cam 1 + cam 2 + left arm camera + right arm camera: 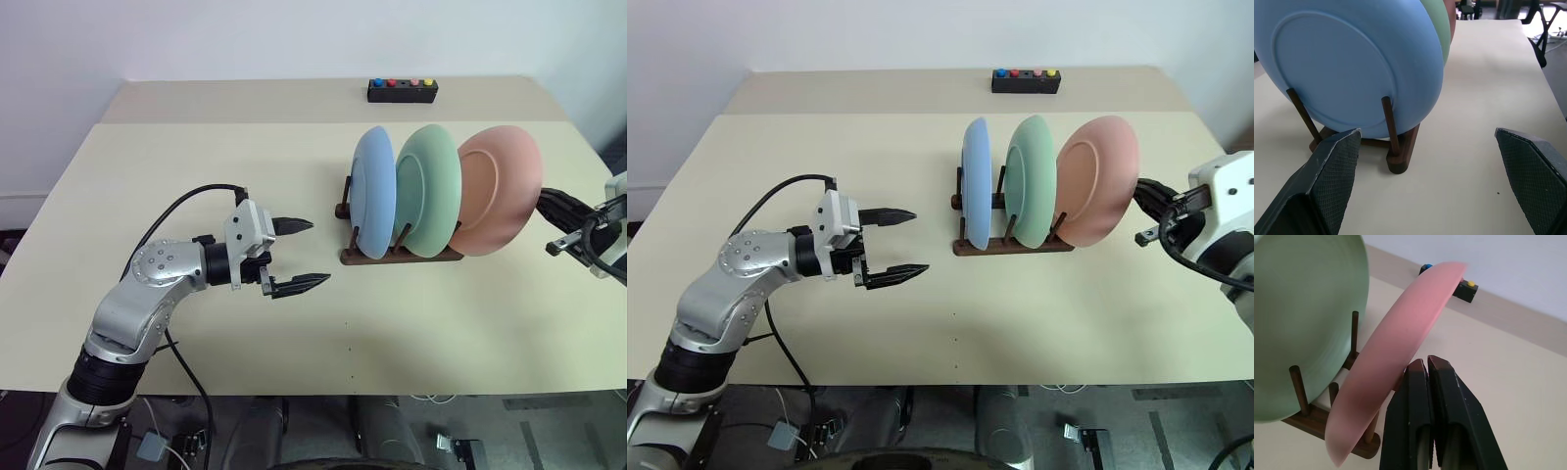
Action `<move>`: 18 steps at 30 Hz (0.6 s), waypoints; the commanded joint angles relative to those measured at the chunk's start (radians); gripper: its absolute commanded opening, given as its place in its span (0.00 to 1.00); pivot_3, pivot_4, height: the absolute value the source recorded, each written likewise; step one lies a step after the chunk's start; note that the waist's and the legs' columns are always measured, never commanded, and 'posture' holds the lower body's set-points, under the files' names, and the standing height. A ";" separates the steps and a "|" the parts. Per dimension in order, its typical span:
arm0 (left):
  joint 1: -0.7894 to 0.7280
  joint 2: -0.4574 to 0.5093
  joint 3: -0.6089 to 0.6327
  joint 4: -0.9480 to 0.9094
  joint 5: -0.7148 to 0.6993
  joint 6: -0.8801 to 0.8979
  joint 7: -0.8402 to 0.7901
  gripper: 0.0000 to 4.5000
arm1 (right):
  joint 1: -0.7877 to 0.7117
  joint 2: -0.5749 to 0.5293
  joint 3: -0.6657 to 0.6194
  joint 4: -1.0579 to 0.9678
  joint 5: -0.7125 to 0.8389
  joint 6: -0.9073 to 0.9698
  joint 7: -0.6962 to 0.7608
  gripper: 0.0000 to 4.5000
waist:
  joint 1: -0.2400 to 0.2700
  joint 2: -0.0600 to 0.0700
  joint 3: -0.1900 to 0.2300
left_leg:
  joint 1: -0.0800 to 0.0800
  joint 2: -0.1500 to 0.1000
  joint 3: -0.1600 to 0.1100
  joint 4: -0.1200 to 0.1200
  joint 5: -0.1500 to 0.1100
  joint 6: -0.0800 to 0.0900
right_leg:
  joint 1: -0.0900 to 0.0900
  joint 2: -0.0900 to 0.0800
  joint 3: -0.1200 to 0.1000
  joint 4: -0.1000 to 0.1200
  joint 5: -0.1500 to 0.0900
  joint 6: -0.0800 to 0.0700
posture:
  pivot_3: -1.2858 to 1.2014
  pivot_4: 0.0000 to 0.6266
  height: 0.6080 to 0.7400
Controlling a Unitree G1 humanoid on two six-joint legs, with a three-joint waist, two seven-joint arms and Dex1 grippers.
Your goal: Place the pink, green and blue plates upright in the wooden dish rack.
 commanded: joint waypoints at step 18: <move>-0.013 0.001 0.021 0.046 0.058 -0.068 0.031 1.00 | 0.048 -0.038 -0.125 0.066 -0.089 -0.041 0.051 0.02 | 0.003 0.000 0.000 | 0.000 0.000 0.000 0.000 0.000 0.000 | 0.000 0.000 0.000 0.000 0.000 0.000 | 0.52 0.24 1.00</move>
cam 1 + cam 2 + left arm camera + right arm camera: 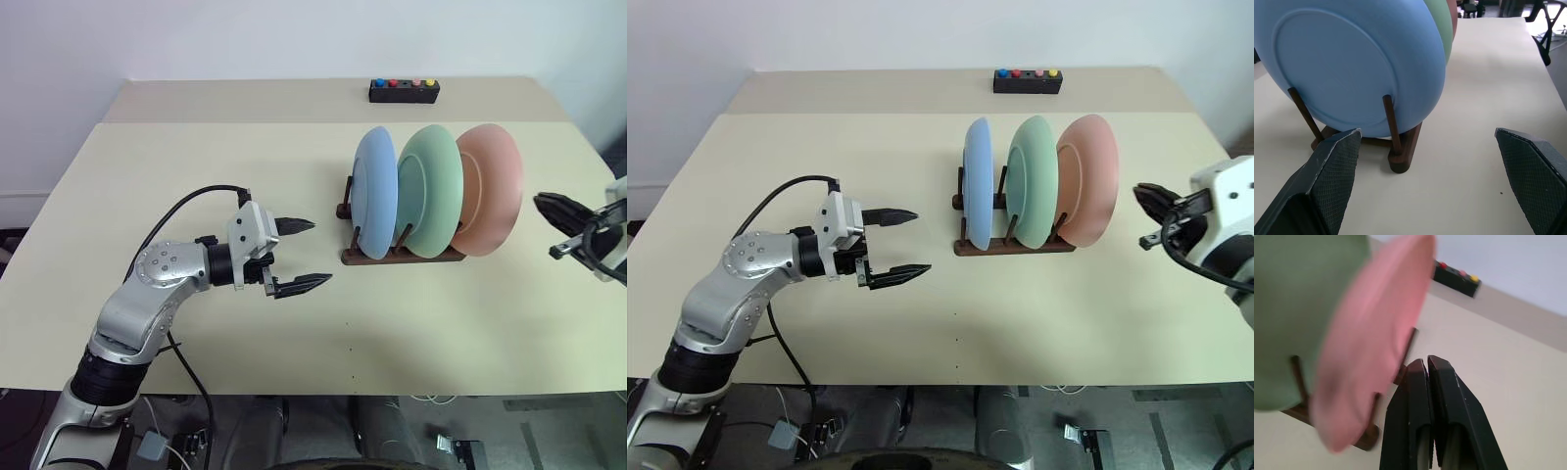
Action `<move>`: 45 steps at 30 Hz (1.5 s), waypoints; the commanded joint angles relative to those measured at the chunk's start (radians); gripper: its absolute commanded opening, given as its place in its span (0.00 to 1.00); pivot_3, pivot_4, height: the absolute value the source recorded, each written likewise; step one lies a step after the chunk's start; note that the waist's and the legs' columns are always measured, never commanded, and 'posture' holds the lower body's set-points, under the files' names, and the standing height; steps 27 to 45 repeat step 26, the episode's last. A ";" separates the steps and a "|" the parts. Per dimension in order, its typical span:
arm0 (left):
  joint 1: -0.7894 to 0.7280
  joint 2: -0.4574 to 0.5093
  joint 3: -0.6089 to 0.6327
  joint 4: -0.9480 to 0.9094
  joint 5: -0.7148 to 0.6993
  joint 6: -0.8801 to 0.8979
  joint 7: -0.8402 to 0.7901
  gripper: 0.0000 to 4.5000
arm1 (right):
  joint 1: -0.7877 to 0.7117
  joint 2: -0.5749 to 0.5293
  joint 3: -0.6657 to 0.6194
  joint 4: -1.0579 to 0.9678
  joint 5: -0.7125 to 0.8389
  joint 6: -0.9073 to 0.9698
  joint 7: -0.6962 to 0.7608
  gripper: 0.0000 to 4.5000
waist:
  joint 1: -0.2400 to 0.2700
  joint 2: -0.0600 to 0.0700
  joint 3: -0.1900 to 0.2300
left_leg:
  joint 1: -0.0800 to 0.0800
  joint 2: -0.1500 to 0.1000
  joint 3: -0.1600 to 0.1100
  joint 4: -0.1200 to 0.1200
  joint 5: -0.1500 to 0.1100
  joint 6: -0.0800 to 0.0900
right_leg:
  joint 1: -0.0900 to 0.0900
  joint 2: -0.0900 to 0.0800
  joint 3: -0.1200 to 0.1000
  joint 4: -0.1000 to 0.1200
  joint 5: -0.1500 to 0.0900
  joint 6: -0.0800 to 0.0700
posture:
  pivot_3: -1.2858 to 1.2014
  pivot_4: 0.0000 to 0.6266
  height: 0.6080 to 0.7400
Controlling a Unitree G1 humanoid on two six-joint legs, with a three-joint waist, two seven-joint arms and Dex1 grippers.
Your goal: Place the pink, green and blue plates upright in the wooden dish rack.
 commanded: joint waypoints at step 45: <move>0.194 0.105 0.195 0.304 0.125 -0.220 0.060 1.00 | 0.286 0.132 -0.040 0.239 0.010 -0.261 0.372 0.02 | -0.003 0.000 0.000 | 0.008 0.000 0.001 -0.002 0.000 0.000 | 0.006 0.000 0.000 -0.001 0.000 0.000 | 0.52 0.24 1.00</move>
